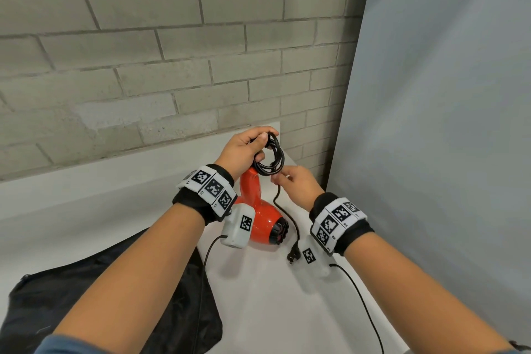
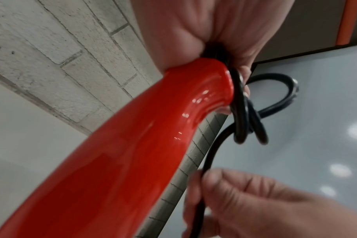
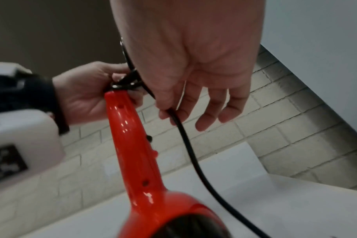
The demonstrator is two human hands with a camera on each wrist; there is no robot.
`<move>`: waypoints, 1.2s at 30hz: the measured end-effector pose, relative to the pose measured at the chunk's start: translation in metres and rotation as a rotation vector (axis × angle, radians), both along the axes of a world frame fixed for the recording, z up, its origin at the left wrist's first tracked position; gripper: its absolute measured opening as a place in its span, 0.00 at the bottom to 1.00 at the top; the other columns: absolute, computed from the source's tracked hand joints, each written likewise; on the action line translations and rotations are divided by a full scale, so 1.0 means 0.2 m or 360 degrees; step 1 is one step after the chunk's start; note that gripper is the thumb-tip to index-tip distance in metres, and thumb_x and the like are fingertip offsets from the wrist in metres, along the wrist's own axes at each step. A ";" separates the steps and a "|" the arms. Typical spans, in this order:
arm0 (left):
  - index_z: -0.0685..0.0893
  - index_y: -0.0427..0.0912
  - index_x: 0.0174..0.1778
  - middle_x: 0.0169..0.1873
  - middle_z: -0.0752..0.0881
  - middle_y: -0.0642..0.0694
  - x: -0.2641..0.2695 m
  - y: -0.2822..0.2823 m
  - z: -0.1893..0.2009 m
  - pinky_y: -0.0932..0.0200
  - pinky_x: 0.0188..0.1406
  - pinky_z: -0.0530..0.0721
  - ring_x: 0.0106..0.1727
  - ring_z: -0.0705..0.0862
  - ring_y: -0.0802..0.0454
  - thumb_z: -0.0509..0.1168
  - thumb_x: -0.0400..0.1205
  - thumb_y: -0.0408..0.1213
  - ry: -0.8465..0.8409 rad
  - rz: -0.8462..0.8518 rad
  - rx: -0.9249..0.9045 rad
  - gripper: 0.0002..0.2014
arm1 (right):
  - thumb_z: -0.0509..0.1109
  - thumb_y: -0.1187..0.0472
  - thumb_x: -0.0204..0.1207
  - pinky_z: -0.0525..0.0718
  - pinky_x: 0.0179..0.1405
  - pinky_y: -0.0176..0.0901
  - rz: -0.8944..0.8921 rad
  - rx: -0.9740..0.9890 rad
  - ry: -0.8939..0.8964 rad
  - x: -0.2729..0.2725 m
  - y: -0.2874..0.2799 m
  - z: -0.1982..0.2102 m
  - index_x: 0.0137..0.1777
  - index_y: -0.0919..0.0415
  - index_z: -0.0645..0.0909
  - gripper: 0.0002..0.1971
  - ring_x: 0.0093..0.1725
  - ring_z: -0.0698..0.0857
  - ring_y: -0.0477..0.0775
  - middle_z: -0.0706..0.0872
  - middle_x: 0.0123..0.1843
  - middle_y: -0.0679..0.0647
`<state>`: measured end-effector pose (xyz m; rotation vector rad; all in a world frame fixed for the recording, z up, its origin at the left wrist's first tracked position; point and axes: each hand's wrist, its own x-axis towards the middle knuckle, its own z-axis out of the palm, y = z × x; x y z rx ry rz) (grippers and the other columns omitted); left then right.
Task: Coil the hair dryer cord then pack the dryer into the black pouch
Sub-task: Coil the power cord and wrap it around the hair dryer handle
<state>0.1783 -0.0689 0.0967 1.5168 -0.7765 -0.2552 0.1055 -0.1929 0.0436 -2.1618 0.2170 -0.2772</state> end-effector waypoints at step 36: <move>0.82 0.44 0.55 0.34 0.86 0.54 -0.04 0.01 0.05 0.71 0.28 0.75 0.20 0.73 0.64 0.63 0.79 0.30 -0.0211 -0.0112 0.0446 0.10 | 0.64 0.66 0.77 0.66 0.34 0.31 -0.0217 -0.0411 -0.0606 -0.09 0.01 0.42 0.43 0.69 0.85 0.09 0.41 0.75 0.49 0.79 0.40 0.53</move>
